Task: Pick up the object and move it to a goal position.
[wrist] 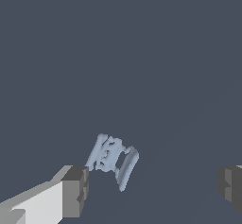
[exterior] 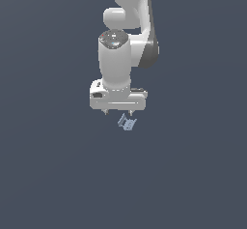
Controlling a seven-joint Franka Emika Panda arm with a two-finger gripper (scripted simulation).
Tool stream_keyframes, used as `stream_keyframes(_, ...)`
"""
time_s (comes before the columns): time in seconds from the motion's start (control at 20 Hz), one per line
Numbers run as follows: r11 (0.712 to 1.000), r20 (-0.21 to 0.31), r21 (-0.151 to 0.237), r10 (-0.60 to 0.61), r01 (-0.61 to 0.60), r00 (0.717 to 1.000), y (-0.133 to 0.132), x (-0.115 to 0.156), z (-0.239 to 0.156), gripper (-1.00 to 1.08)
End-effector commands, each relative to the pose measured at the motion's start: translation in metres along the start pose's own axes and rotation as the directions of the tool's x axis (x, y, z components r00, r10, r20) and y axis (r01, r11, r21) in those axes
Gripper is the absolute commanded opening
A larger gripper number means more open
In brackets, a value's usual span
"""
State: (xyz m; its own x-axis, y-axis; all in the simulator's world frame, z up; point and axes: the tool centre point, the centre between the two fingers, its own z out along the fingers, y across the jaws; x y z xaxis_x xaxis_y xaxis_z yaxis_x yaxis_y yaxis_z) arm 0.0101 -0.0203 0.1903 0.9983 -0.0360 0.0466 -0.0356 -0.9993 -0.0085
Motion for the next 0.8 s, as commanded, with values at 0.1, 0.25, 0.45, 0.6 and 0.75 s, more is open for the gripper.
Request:
stream_keyframes(0.1, 1.0, 0.0, 0.0, 0.0, 0.0, 1.0, 0.0, 0.0, 0.0, 1.0)
stream_keyframes(0.25, 1.0, 0.0, 0.0, 0.0, 0.0, 1.0, 0.0, 0.0, 0.0, 1.0)
stream_keyframes(0.45, 1.0, 0.0, 0.0, 0.0, 0.0, 1.0, 0.0, 0.0, 0.0, 1.0)
stream_keyframes(0.6, 1.0, -0.002, 0.002, 0.004, -0.004, 1.0, 0.0002, 0.0003, -0.0006, 0.28)
stream_keyframes(0.75, 1.0, -0.009, 0.01, 0.02, -0.02, 1.0, 0.001, 0.0015, -0.0037, 0.28)
